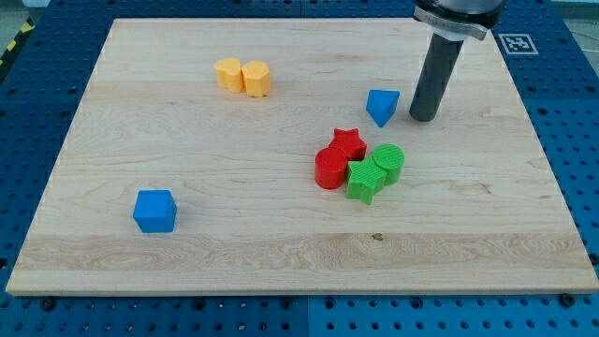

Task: Push the blue triangle to the top of the red star

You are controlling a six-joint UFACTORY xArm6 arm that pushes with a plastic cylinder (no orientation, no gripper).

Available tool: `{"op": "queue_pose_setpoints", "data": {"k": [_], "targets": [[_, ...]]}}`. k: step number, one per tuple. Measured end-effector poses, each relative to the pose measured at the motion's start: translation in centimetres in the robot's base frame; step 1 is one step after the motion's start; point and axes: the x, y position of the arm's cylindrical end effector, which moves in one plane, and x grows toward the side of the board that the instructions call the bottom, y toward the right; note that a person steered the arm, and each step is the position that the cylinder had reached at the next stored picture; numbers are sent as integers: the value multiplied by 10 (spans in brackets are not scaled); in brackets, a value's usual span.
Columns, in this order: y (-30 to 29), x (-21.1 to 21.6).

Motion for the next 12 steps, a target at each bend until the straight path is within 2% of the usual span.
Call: {"op": "queue_pose_setpoints", "data": {"k": [4, 10, 12], "targets": [[-23, 12], [-53, -16], [-58, 8]]}}
